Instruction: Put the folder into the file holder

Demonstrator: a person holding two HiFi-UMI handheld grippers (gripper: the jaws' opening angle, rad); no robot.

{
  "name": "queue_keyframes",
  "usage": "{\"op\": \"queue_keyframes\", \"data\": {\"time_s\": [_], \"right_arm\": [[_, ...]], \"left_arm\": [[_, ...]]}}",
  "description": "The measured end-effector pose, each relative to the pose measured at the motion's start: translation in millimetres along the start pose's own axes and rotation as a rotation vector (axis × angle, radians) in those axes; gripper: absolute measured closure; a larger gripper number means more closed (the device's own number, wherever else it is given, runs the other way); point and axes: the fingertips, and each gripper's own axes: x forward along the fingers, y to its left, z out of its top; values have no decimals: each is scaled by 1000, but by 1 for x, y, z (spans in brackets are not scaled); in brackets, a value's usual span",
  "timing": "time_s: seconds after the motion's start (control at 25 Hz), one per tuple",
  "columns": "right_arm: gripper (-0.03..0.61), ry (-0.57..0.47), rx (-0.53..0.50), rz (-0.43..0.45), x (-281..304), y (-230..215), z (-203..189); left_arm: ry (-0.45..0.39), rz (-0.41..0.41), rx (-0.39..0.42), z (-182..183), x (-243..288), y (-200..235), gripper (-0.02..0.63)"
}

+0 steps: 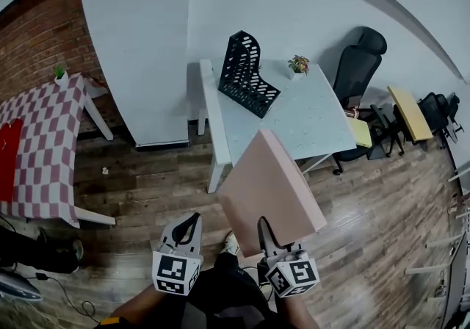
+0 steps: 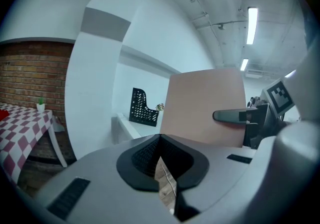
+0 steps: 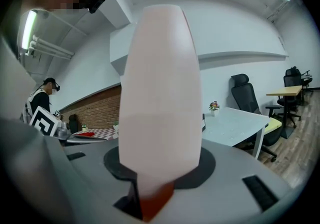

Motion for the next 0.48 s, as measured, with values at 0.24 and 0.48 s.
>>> {"op": "queue_keyframes", "data": {"time_s": [0.24, 0.48], "right_arm": [[428, -30, 13, -38, 11, -55, 23], [428, -65, 46, -63, 24, -114, 45]], "left_arm": [[1, -58, 28, 23, 63, -28, 605], [-1, -91, 70, 52, 121, -57, 604]]}}
